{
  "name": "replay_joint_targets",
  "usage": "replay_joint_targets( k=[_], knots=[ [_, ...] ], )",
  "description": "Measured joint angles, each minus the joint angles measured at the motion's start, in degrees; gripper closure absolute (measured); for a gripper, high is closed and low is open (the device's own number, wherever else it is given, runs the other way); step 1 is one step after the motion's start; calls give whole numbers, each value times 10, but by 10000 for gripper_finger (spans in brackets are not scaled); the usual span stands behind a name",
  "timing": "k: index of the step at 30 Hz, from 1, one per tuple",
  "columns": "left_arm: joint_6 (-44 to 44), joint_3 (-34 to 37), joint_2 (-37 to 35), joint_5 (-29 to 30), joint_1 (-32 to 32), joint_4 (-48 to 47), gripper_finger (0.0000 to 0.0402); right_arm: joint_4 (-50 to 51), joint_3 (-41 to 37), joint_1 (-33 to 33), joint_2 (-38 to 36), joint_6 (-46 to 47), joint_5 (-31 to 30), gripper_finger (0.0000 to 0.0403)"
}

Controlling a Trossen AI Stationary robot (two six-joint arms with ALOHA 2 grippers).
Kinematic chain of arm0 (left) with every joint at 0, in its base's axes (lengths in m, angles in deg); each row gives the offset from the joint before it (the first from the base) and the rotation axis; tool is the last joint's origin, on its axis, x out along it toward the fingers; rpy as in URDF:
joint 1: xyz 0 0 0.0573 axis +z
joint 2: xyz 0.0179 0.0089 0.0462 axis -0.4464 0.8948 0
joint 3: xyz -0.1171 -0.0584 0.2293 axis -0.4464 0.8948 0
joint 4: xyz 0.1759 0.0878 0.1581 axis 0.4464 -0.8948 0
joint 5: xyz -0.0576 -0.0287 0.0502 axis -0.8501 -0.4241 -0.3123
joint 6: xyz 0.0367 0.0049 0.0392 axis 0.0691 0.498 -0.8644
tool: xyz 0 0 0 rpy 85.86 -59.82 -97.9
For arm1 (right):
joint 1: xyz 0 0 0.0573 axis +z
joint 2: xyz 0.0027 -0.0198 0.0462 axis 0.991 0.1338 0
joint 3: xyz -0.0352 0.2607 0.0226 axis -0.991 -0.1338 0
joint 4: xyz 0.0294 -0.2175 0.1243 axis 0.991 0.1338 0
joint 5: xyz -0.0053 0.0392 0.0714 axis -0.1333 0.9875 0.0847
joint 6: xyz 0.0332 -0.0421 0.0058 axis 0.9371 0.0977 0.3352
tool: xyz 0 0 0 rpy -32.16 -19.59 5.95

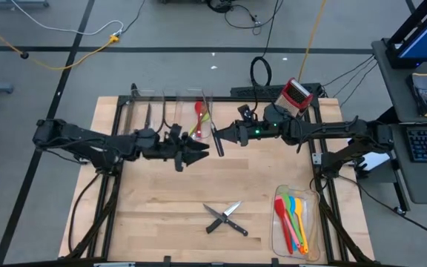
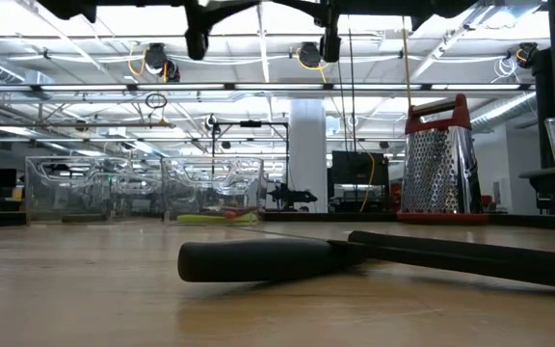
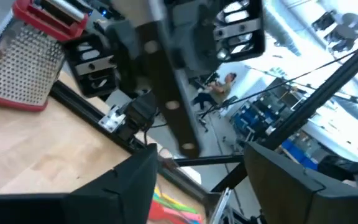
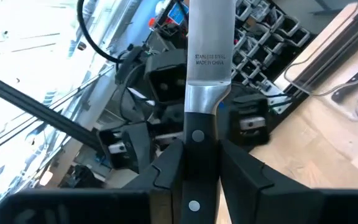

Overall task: Pick & Place Kitchen Items
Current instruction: Put the black knife into the top left transparent bin

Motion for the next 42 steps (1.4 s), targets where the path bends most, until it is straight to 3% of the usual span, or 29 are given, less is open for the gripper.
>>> replay_joint_targets(
  k=[7,24,30,39,42],
  knots=[
    [17,-35,46,-1,13,-3,128,-2,0,5,0,5,3,331],
    [9,-86,104,-26,30,-2,128,-1,0,14,0,6,12,331],
    [9,-86,104,-27,30,3,181,0,0,14,0,6,12,331],
    [2,-86,104,-32,31,27,310,-5,1,14,-2,-14,-1,331],
    [4,-86,103,-42,33,26,319,-4,1,17,-2,-30,-4,331]
  ],
)
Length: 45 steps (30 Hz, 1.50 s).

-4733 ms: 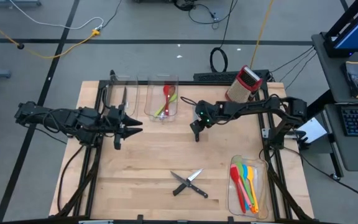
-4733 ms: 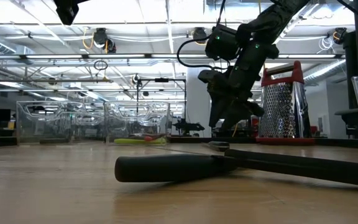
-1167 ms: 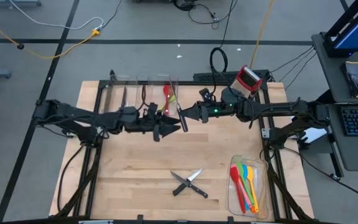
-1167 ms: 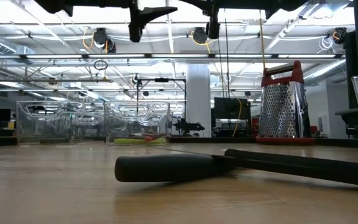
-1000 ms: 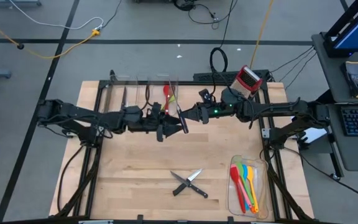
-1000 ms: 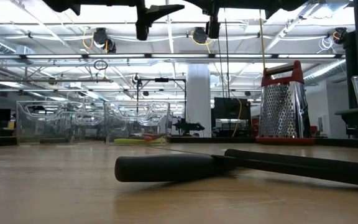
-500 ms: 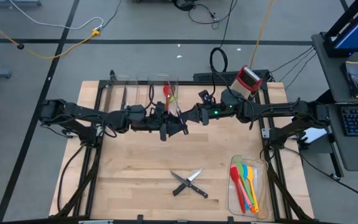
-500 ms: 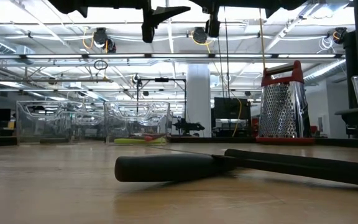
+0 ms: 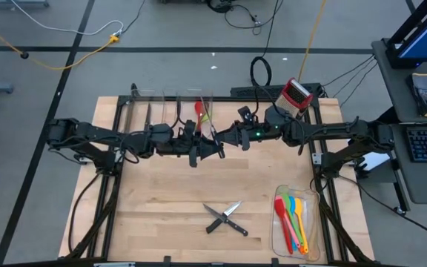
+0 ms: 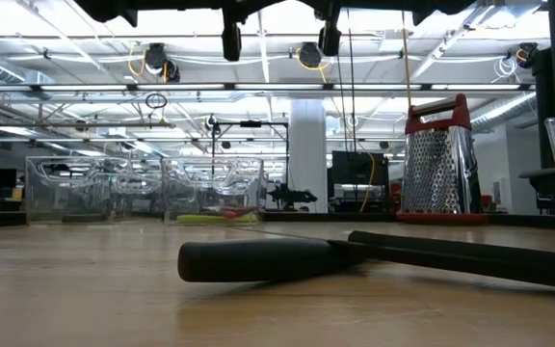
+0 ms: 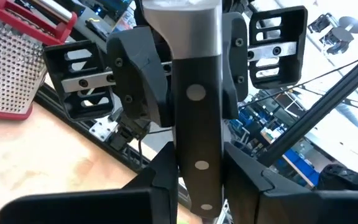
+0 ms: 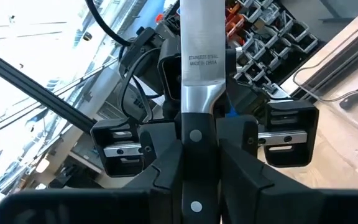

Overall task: Pick & Place Kitchen Items
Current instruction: Put the black knife into the top left transparent bin

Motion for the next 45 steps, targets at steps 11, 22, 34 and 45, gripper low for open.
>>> replay_joint_targets(
  k=[11,22,34,45],
  knots=[
    [-11,0,-10,-14,0,-54,321,41,0,0,1,14,3,205],
    [29,-1,-129,75,0,-338,321,110,0,0,2,11,20,219],
    [199,0,-266,275,29,-757,321,112,0,-1,2,10,19,242],
    [156,0,-222,161,215,-903,321,111,0,-1,2,5,19,248]
  ],
)
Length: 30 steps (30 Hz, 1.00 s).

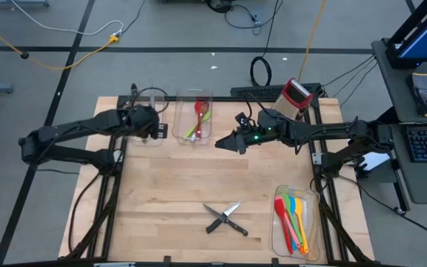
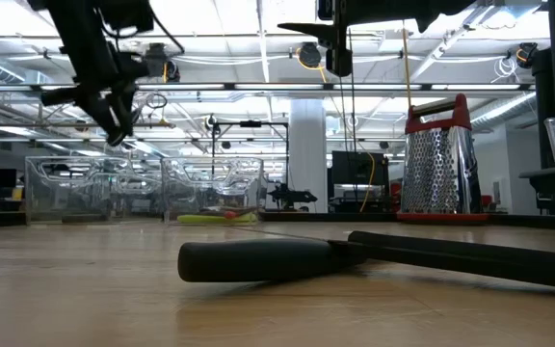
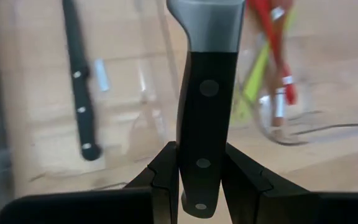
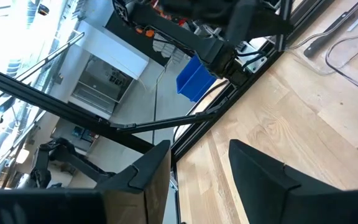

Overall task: Pick & Place Kitchen Items
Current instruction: Put the black knife into the top left transparent bin

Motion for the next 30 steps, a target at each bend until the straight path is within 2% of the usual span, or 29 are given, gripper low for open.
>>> replay_joint_targets(
  k=[5,12,20,26,30],
  knots=[
    [-60,0,35,-60,81,1,321,0,0,0,0,0,0,248],
    [-121,-6,66,-96,166,-2,321,0,0,0,0,-3,-1,253],
    [-165,-38,73,-99,230,-1,321,3,0,0,0,-12,-1,257],
    [-182,-38,111,-69,263,-99,321,4,0,0,0,-16,-1,259],
    [-196,-38,145,-75,274,-113,321,5,0,0,0,-19,-2,260]
  ],
)
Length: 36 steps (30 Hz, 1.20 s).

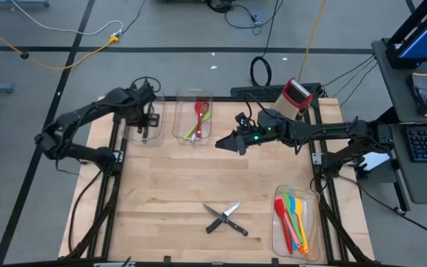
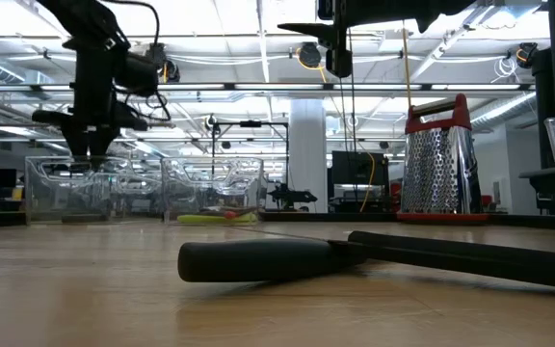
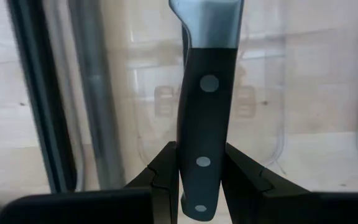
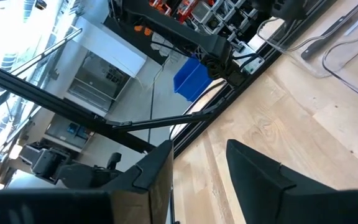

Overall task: Pick & Place Kitchen Items
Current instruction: Put the black knife into the top left transparent bin

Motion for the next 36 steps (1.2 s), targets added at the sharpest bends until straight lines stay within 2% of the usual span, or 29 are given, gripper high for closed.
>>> replay_joint_targets(
  k=[7,14,19,36],
  knots=[
    [-43,0,55,-7,5,6,321,9,0,0,0,-8,0,264],
    [-90,0,75,3,-3,6,321,9,0,0,0,-8,-1,264],
    [-123,0,90,-43,-3,0,321,8,0,-1,0,-12,-4,264],
    [-120,0,161,-65,25,-11,313,8,0,-5,0,-12,-4,268]
  ],
)
